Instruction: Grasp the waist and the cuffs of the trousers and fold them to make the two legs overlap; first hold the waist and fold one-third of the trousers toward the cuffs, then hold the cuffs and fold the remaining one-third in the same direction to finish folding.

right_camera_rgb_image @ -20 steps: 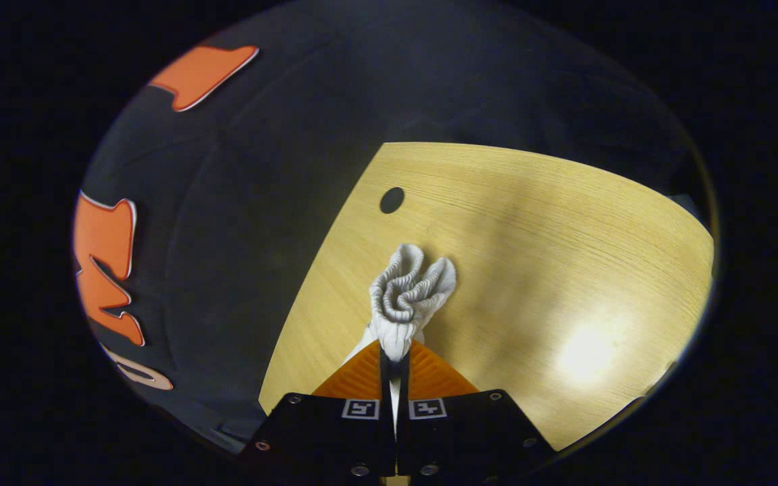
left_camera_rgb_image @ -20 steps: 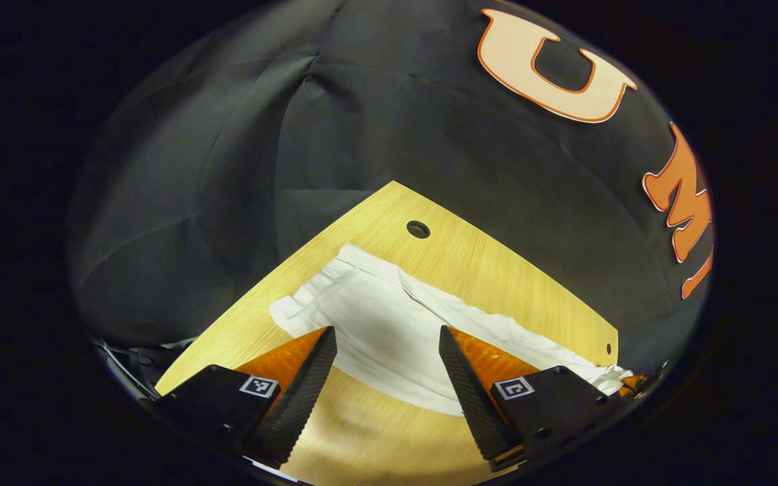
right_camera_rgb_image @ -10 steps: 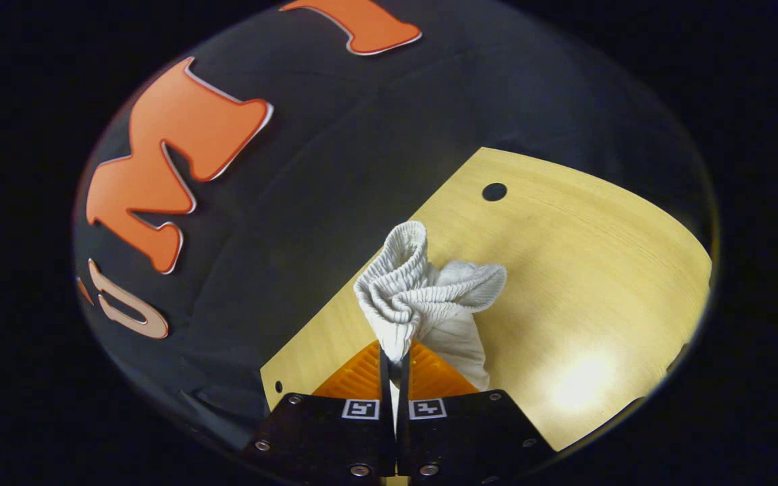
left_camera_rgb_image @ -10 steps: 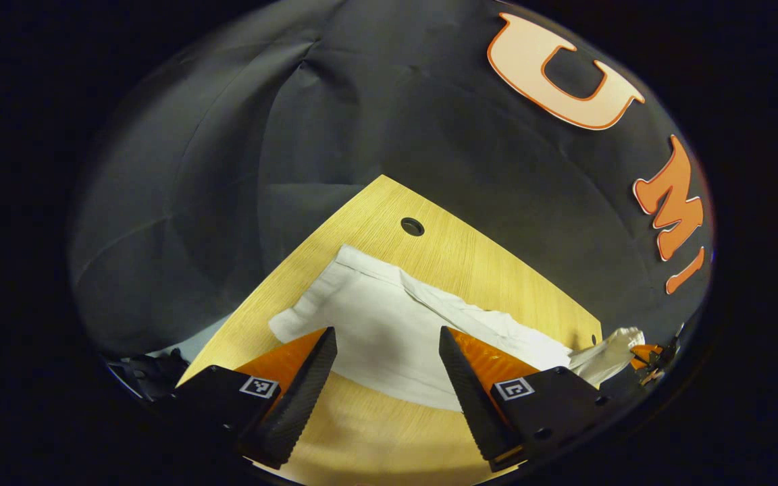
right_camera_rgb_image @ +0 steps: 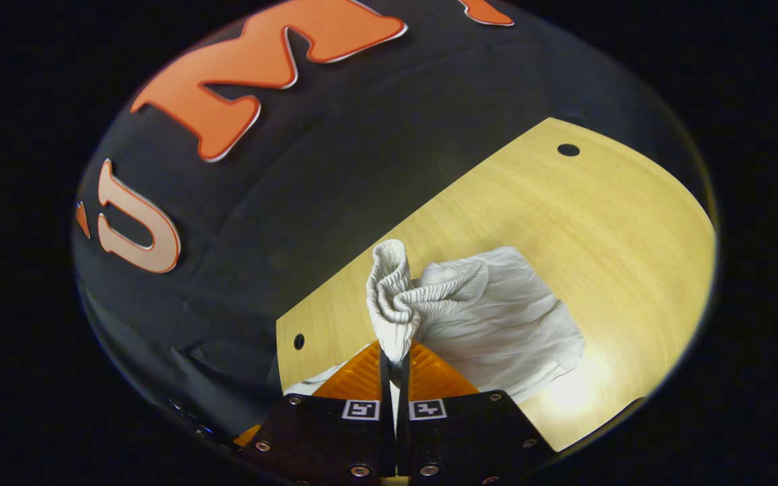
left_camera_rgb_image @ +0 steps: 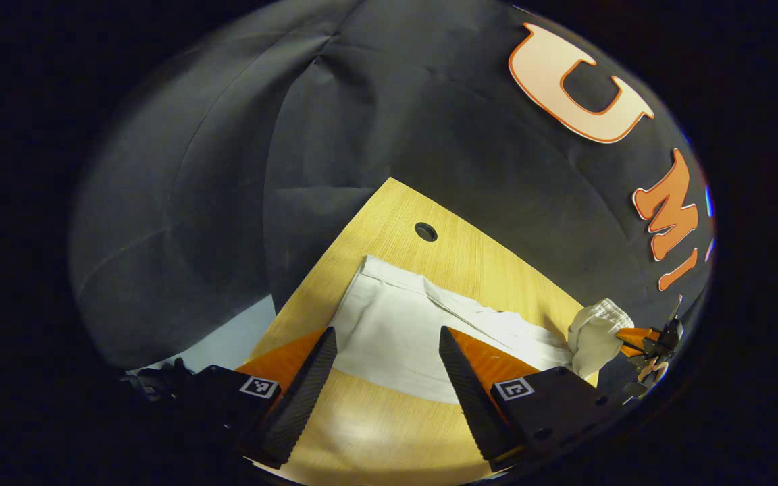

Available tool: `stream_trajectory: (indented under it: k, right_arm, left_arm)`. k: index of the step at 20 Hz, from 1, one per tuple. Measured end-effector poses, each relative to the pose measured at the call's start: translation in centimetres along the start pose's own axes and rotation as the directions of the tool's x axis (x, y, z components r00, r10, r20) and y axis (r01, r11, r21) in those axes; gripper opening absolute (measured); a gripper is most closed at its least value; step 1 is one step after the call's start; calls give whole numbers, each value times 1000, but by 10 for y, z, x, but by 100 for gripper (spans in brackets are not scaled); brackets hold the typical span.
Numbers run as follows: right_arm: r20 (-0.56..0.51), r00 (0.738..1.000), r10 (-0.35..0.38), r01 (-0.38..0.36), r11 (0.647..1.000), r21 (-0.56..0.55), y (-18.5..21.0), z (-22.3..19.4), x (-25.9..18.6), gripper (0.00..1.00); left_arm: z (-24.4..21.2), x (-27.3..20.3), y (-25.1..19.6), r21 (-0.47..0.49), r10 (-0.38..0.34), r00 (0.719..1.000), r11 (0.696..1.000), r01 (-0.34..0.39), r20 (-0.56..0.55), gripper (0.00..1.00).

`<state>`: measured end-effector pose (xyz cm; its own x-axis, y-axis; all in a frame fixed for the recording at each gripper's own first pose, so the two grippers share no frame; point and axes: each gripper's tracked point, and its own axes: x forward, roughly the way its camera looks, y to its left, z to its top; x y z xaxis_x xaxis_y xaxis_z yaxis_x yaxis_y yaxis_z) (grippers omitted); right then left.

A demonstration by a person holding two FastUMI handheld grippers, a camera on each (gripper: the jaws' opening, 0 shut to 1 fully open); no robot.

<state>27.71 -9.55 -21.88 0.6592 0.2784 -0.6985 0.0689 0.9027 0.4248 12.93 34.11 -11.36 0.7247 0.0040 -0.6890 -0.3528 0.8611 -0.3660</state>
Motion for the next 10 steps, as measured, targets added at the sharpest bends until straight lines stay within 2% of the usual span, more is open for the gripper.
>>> stream_trajectory:
  k: [5, 10]
  right_arm:
    - [-93, 996, -13, 8, 999, -49, -3, 6, -8, 2]
    - [-158, 984, -75, 61, 994, -94, -6, 2, -9, 5]
  left_arm:
    - [7, -4, 5, -20, 6, 1000, 1000, -6, 11, 100]
    - [4, -4, 13, -38, 13, 1000, 999, -13, -1, 100]
